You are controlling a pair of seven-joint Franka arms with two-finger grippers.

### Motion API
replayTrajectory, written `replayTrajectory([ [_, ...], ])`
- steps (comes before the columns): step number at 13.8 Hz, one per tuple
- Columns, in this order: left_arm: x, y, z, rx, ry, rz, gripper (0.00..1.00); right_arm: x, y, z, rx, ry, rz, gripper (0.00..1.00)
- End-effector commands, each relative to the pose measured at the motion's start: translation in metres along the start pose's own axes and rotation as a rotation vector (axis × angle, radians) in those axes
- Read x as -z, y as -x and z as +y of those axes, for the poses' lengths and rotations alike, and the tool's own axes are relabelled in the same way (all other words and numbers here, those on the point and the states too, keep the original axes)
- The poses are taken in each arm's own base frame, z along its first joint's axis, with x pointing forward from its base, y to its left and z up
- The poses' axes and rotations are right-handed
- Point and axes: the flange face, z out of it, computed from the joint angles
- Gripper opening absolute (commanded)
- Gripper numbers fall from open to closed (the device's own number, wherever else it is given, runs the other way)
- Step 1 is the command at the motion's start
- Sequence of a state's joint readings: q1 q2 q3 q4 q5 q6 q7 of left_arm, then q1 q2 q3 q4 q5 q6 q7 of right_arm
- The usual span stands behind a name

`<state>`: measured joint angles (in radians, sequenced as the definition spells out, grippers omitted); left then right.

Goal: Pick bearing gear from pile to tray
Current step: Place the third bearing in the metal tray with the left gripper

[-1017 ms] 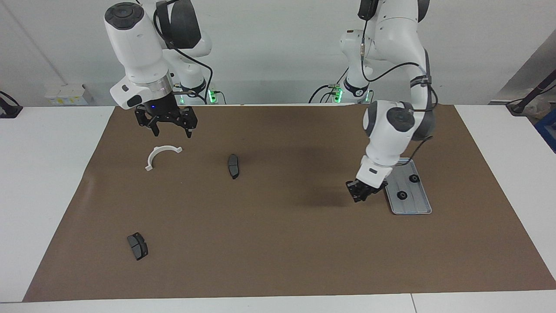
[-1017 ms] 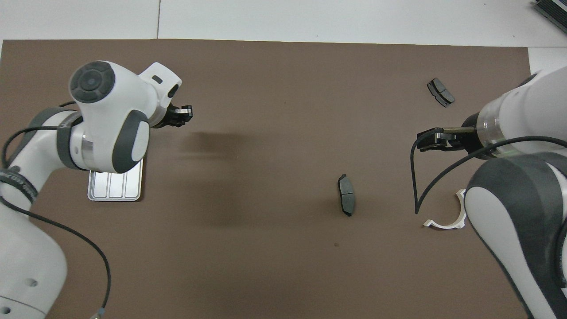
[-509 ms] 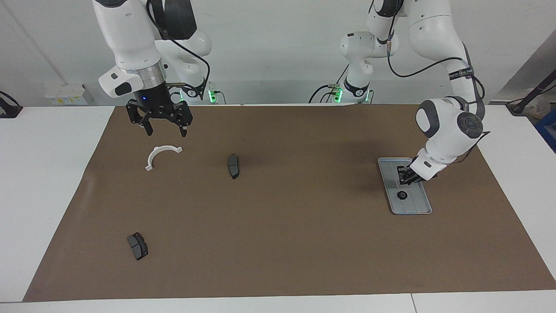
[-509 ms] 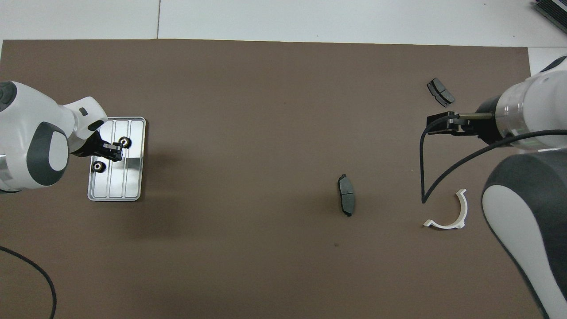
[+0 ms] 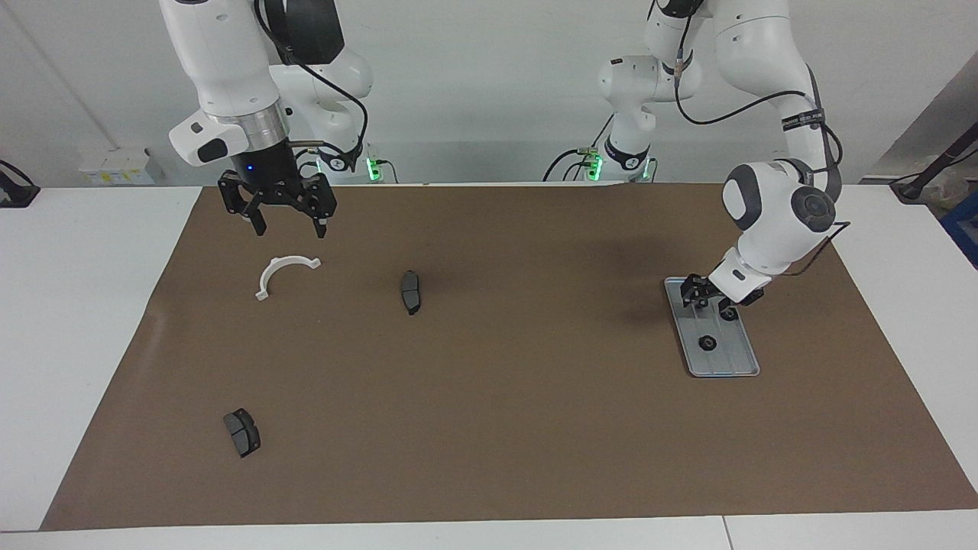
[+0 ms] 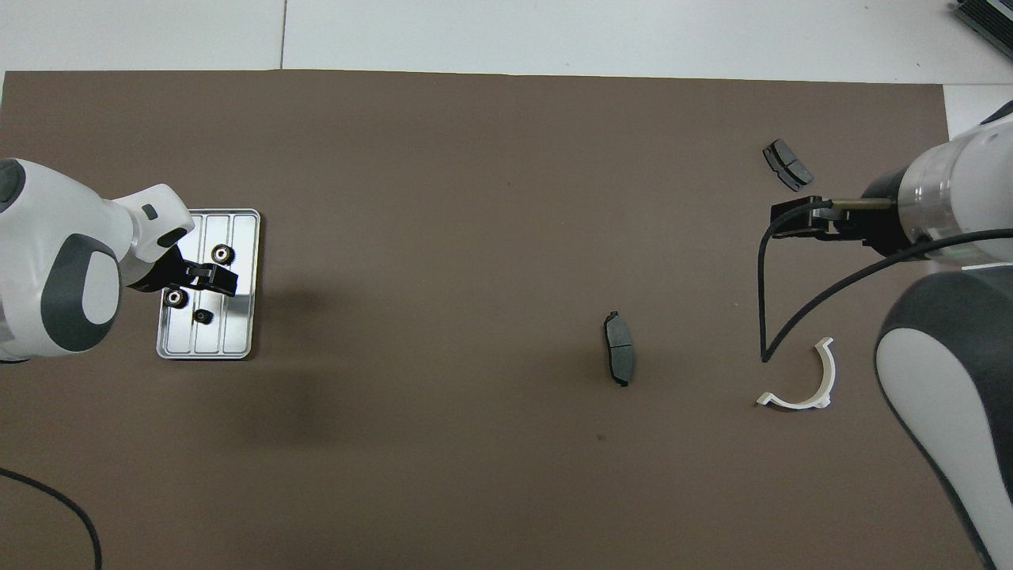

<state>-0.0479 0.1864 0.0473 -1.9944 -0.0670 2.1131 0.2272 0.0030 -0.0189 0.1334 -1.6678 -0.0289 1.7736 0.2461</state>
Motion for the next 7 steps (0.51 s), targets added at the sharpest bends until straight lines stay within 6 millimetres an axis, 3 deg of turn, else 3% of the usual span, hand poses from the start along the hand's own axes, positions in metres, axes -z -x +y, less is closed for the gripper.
replayTrajectory([
  [1, 0.056, 0.007, 0.001, 0.005, -0.012, 0.085, 1.0, 0.016, 0.002, 0.016, -0.006, 0.0, -0.017, 1.0],
  [4, 0.11, 0.003, 0.004, 0.013, -0.006, 0.079, 1.0, 0.014, 0.005, 0.029, -0.02, 0.011, -0.065, 1.0],
  [7, 0.176, 0.0, 0.007, 0.019, -0.018, 0.046, 1.0, 0.01, 0.009, 0.032, -0.026, 0.017, -0.109, 1.0],
])
